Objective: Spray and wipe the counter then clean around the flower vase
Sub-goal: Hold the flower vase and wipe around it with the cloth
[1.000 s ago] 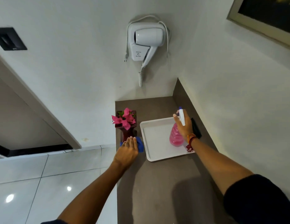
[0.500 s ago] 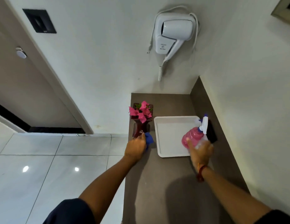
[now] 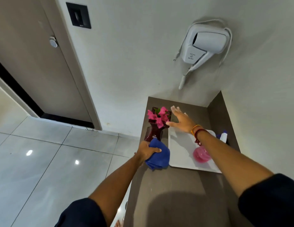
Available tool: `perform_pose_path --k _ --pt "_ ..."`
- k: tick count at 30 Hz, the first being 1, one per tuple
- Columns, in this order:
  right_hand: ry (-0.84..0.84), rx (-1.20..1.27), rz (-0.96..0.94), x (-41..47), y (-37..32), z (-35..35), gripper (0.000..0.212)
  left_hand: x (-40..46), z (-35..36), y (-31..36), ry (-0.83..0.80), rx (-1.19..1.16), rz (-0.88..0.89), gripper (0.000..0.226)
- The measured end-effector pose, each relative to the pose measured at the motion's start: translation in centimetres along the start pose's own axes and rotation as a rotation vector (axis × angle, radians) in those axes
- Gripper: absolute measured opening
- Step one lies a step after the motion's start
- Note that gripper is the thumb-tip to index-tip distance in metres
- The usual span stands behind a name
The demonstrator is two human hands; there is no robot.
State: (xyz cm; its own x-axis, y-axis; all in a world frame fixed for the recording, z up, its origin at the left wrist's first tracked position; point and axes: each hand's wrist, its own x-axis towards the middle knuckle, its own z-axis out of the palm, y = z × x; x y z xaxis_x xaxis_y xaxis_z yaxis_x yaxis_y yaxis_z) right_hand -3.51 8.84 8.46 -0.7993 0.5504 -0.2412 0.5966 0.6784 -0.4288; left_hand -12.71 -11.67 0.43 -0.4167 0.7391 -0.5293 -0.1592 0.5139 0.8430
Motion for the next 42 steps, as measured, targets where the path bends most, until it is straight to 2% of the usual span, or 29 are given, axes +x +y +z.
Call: perform_pose_path --k 4,8,10,12,15,17,20,24,27,32,34,37,40,42 --pt "-0.111 -0.015 -0.035 0.5 -0.6 -0.2 0.092 0.6 -0.9 0.1 0.062 0.043 0.002 0.036" --pt "-0.08 0.021 0.011 0.2 -1.0 0.0 0.096 0.5 -1.0 0.4 0.276 0.076 -0.034 0.029" --pt "-0.044 0.038 0.043 -0.1 -1.1 0.2 0.101 0.6 -0.5 1.0 0.411 -0.036 -0.034 0.023" --pt "-0.012 0.06 0.08 -0.2 -1.4 0.4 0.105 0.6 0.5 2.4 0.509 -0.275 0.007 0.016" --pt "0.007 0.059 0.1 -0.2 -2.0 0.3 0.105 0.7 2.5 4.6 0.465 -0.571 0.123 0.026" --pt "0.014 0.04 0.097 -0.1 -2.4 0.2 0.104 1.0 3.9 5.1 0.454 -0.599 0.154 0.034" --pt "0.023 0.039 0.091 -0.1 -2.7 0.1 0.1 1.4 5.9 4.6 0.501 -0.379 0.068 0.045" --pt "0.016 0.047 0.08 -0.1 -3.0 0.2 0.096 2.1 8.8 3.2 0.488 0.161 0.183 0.071" --pt "0.006 0.038 0.093 0.0 -2.9 0.3 0.097 2.2 9.5 3.0 0.463 0.309 0.122 0.071" --pt "0.002 0.055 0.113 -0.1 -2.7 0.2 0.1 1.9 7.4 1.3 0.331 0.61 0.274 0.061" --pt "0.006 0.041 0.112 -0.1 -2.7 0.1 0.101 1.7 6.2 0.5 0.339 0.609 0.192 0.055" --pt "0.003 0.027 0.113 -0.1 -2.7 0.1 0.103 2.1 5.2 0.8 0.476 0.475 0.027 0.056" --pt "-0.001 0.014 0.108 0.1 -2.6 0.2 0.102 3.0 6.0 2.2 0.534 0.528 0.082 0.072" --pt "0.001 0.018 0.103 0.2 -2.5 0.3 0.098 3.5 7.1 2.8 0.516 0.545 0.107 0.073"
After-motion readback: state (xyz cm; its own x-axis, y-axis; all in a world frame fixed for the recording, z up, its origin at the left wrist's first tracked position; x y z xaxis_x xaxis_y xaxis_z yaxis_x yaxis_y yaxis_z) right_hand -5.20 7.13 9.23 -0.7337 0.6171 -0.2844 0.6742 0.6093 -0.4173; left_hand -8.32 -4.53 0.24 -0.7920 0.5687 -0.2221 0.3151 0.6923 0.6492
